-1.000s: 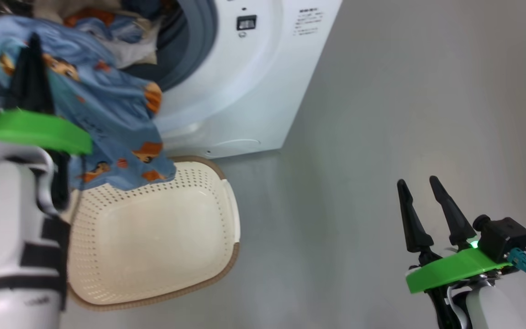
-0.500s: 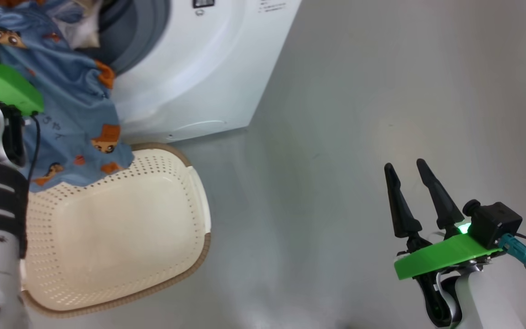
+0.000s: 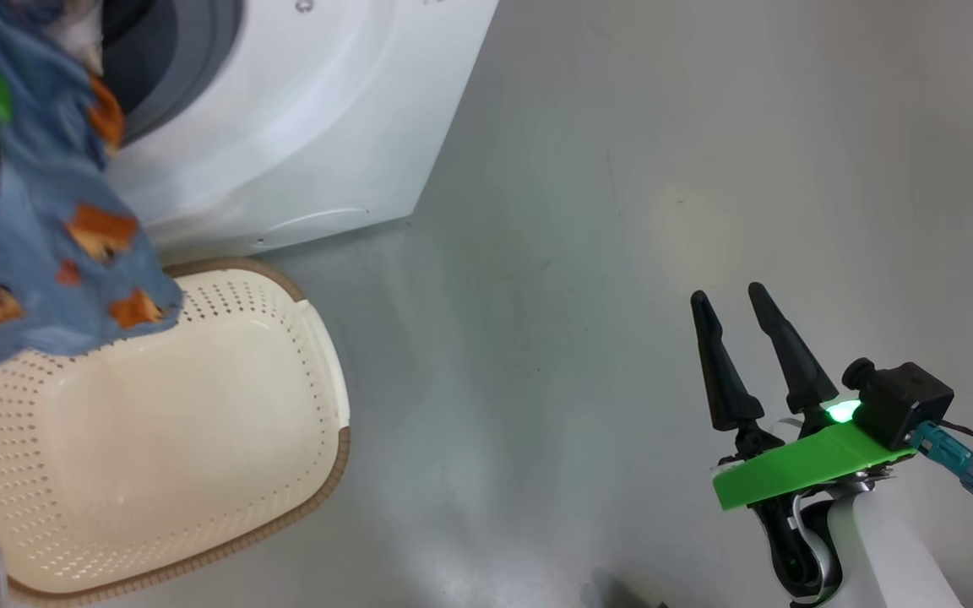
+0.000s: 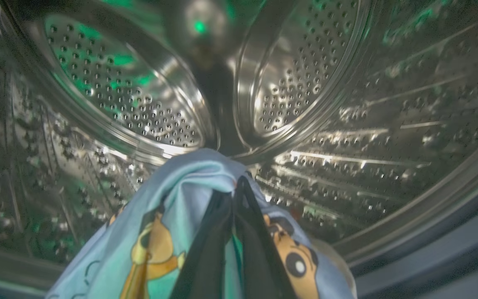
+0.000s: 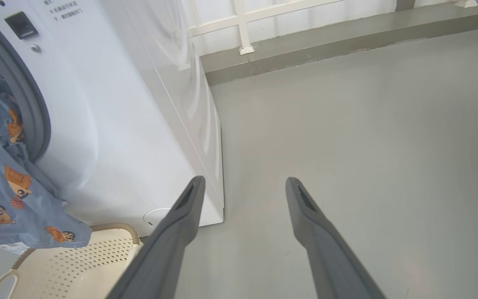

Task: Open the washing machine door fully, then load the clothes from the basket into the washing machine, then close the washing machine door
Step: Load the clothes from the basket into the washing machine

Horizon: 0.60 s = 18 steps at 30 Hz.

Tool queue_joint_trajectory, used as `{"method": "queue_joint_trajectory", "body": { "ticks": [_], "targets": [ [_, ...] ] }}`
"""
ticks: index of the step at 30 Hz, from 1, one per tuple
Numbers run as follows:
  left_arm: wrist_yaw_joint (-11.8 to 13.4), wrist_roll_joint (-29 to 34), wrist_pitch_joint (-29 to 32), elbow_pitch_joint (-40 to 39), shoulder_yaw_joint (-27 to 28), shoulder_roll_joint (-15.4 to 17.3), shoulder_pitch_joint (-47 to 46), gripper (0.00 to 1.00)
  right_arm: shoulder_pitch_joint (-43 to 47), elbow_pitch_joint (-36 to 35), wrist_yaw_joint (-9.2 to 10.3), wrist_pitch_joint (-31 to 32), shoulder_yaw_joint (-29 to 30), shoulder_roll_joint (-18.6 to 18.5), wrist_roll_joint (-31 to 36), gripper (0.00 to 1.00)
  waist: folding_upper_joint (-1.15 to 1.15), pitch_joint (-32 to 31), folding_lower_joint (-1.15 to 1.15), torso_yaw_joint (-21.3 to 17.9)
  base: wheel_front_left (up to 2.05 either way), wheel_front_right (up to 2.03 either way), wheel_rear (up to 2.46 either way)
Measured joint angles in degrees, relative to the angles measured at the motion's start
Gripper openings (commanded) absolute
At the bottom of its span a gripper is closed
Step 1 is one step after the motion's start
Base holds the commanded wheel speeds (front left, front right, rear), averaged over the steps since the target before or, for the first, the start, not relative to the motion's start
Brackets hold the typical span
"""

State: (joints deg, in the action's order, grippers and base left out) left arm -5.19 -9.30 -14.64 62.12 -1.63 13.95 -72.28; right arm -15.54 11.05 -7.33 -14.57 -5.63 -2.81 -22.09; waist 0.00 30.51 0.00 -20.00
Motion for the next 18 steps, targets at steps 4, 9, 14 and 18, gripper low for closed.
{"method": "queue_joint_trajectory", "body": {
  "ticks": [4,9,14,18],
  "targets": [
    [1.0,1.1,0.0,-8.7,0.3,0.1,-0.3,0.00,-0.1,0.0,0.00,0.0,-0.3,0.0,-0.3,1.00,0.00,0.7,0.00,-0.4,0.00,0.00,0.00],
    [1.4,2.0,-0.1,-16.4,1.4,0.4,0.0,0.00,-0.1,-0.1,0.00,0.0,-0.5,0.0,-0.6,1.00,0.00,1.3,0.00,-0.8,0.00,0.00,0.00],
    [1.4,2.1,-0.1,-11.9,1.7,0.4,2.1,0.00,-0.1,-0.2,0.00,0.0,-0.5,0.1,-1.3,1.00,0.00,1.5,0.00,-0.6,0.00,0.00,0.00],
    [1.4,2.1,-0.1,-9.0,1.9,0.4,2.3,0.09,-0.1,-0.2,0.00,0.0,-0.5,0.1,-1.3,1.00,0.00,1.5,0.00,-0.4,0.00,0.00,0.00]
  ]
}}
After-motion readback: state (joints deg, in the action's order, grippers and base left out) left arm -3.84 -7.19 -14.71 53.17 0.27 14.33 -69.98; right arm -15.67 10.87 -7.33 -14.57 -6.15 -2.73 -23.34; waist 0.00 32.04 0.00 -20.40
